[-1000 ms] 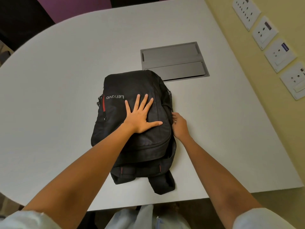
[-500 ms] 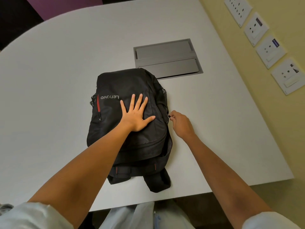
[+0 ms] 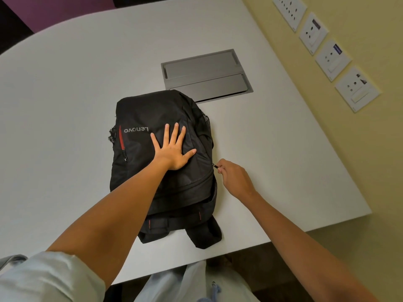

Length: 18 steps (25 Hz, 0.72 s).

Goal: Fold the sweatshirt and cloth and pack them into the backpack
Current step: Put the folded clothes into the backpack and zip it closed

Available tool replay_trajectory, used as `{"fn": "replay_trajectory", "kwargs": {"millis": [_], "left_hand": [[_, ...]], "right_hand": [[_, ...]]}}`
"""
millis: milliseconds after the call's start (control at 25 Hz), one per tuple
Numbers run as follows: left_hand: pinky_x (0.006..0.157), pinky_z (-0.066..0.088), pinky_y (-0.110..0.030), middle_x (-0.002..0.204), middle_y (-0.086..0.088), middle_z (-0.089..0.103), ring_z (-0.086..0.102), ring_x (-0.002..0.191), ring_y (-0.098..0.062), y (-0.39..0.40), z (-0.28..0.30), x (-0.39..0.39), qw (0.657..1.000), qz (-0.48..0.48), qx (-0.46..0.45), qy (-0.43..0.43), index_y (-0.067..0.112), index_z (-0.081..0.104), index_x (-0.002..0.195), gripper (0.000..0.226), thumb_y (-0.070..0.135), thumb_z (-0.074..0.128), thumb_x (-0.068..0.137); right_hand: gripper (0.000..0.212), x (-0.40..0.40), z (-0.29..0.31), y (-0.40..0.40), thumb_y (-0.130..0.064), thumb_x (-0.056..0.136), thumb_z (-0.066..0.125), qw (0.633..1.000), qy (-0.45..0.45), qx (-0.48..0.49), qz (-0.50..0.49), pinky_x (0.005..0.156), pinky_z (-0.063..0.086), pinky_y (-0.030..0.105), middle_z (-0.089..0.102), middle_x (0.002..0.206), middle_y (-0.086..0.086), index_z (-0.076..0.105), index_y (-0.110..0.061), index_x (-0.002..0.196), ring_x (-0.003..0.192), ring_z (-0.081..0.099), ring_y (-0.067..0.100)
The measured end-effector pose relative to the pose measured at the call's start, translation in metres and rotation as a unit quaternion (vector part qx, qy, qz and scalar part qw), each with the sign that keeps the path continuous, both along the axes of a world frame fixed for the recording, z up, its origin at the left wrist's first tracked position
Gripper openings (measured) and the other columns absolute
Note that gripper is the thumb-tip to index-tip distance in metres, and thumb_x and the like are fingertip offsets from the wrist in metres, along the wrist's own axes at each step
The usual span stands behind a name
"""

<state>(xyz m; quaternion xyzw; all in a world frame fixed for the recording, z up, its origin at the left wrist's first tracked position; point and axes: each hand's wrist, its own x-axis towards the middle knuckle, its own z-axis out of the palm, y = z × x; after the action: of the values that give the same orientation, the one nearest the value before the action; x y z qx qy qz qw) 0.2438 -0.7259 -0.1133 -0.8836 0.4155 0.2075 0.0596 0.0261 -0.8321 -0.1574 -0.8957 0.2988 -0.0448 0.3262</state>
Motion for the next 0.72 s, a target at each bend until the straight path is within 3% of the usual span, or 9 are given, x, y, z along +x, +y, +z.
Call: {"fn": "replay_trajectory", "kwargs": {"millis": [120, 320, 520, 600, 720], "left_hand": [[0.109, -0.022, -0.067, 0.162, 0.004, -0.030, -0.034, 0.146, -0.026, 0.000, 0.001, 0.000, 1.000, -0.003, 0.000, 0.002, 0.031, -0.024, 0.154, 0.090, 0.079, 0.018, 0.090], [0.109, -0.021, -0.068, 0.163, 0.002, -0.029, -0.033, 0.147, -0.027, 0.002, 0.002, -0.001, 1.000, -0.010, 0.005, -0.004, 0.030, -0.024, 0.154, 0.092, 0.081, 0.015, 0.088], [0.109, -0.020, -0.067, 0.163, 0.001, -0.028, -0.032, 0.147, -0.028, 0.006, 0.006, -0.005, 1.000, -0.009, -0.003, -0.007, 0.029, -0.023, 0.155, 0.093, 0.081, 0.018, 0.089], [0.112, -0.017, -0.066, 0.165, 0.001, -0.023, -0.029, 0.149, -0.028, 0.012, 0.007, -0.013, 1.000, -0.008, -0.016, -0.004, 0.026, -0.019, 0.157, 0.090, 0.075, 0.022, 0.093], [0.118, -0.008, -0.065, 0.168, -0.001, -0.007, -0.018, 0.152, -0.029, 0.023, 0.013, -0.042, 0.997, 0.019, -0.066, 0.017, 0.018, -0.001, 0.160, 0.077, 0.051, 0.038, 0.102]], "right_hand": [[0.017, -0.015, 0.005, 0.016, -0.010, 0.103, 0.048, 1.000, -0.013, 0.014, 0.001, 0.070, 0.056, 0.040, 0.069, 0.088, 0.007, 0.064, -0.006, 0.101, 0.076, 0.065, 0.024], [0.017, -0.060, 0.011, 0.053, -0.015, 0.103, 0.049, 0.997, -0.044, 0.055, 0.007, 0.066, 0.055, 0.033, 0.065, 0.082, -0.003, 0.064, -0.013, 0.097, 0.073, 0.062, 0.014], [0.013, -0.080, 0.013, 0.070, -0.020, 0.103, 0.049, 0.997, -0.044, 0.060, 0.000, 0.071, 0.057, 0.041, 0.066, 0.085, -0.001, 0.061, -0.016, 0.100, 0.077, 0.065, 0.018], [0.013, -0.080, 0.015, 0.076, -0.020, 0.104, 0.049, 0.998, -0.040, 0.052, 0.001, 0.072, 0.057, 0.042, 0.067, 0.088, 0.001, 0.061, -0.015, 0.103, 0.078, 0.065, 0.019], [0.018, -0.083, 0.013, 0.084, -0.021, 0.103, 0.052, 0.996, -0.060, 0.058, -0.004, 0.079, 0.058, 0.031, 0.070, 0.101, 0.001, 0.063, -0.014, 0.116, 0.089, 0.066, 0.015]]}}
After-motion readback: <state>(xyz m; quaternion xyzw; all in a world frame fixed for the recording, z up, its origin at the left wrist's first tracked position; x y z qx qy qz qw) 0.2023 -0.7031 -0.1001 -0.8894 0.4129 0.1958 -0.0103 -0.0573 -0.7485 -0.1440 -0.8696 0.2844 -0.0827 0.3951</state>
